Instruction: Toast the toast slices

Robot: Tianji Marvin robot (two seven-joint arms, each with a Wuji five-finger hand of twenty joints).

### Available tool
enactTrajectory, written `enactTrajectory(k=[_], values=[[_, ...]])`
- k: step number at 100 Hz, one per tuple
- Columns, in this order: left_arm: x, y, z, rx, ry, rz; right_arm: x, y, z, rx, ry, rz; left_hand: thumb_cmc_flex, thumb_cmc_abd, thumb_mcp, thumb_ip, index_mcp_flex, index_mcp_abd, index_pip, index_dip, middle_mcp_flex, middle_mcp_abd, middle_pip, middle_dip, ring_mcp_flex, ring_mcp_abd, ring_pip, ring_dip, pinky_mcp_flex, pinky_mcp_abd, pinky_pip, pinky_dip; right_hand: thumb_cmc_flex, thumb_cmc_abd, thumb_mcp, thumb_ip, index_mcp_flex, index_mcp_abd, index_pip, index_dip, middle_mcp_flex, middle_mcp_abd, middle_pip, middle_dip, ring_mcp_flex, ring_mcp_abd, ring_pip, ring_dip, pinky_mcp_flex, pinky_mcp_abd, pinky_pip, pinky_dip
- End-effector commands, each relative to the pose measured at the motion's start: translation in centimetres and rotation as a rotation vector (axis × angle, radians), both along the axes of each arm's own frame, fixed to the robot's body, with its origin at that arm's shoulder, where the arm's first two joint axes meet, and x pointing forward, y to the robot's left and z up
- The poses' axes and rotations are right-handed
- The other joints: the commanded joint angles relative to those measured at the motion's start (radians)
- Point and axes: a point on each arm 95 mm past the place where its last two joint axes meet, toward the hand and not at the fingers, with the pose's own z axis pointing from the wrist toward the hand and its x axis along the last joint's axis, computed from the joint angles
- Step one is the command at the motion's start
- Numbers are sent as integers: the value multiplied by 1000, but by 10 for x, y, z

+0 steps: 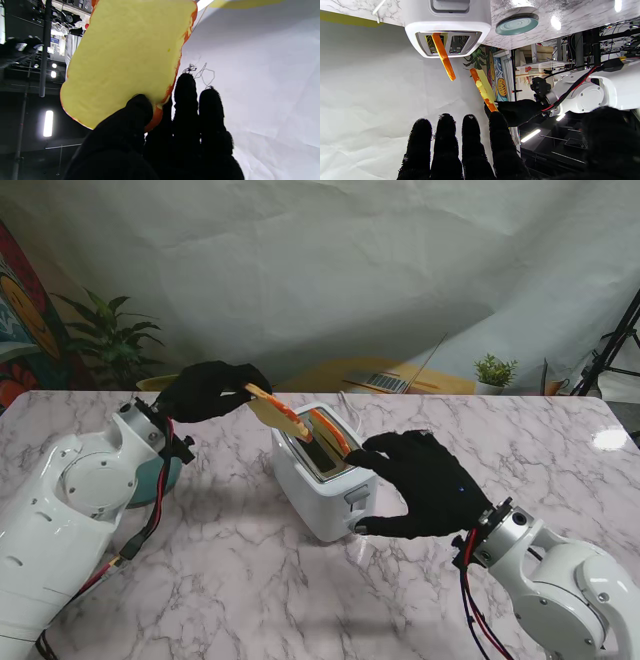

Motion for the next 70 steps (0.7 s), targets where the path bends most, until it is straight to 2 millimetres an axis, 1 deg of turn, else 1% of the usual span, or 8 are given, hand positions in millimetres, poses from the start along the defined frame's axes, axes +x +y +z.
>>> enactTrajectory(k=[1,17,33,56,70], values=[[-3,-4,-2,26,1,-31,2,-2,-1,-13,3,-1,92,-22,103,36,161,-210,344,176,72,-150,50,-3,26,-20,-23,3,-3,-32,9,-18,-29,42,-19,7,-38,7,-27,0,-31,-9,-14,-10,-29,-16,-48,-12,-21,-34,-21,-15],[-1,-13,-6,48,-5,-68,4,-3,-2,-25,13,0,90,-27,110,34,165,-214,344,177,74,-154,47,-5,27,-20,-27,1,-5,-33,8,-18,-29,44,-23,7,-39,8,-29,2,-33,-11,-13,-10,-30,-16,-48,-12,-22,-35,-21,-16],[5,-21,-15,52,8,-95,4,-5,-3,-25,9,-6,87,-31,115,32,166,-214,344,178,73,-155,45,-6,27,-21,-30,0,-4,-35,9,-18,-27,44,-25,8,-38,6,-28,3,-31,-11,-12,-10,-28,-15,-47,-12,-21,-33,-20,-16],[14,-27,-24,61,18,-122,3,-10,-4,-25,6,-17,88,-33,122,31,171,-214,346,178,74,-156,45,-6,28,-19,-32,0,-4,-34,10,-21,-26,44,-26,8,-36,6,-28,5,-28,-11,-10,-10,-26,-16,-47,-12,-20,-33,-18,-16],[20,-32,-29,97,9,-161,3,-11,-6,-27,10,-17,86,-37,125,30,173,-215,349,180,74,-158,48,-6,29,-20,-30,1,-4,-32,13,-22,-27,45,-25,8,-37,6,-28,6,-30,-13,-11,-10,-28,-14,-47,-12,-22,-34,-19,-16]])
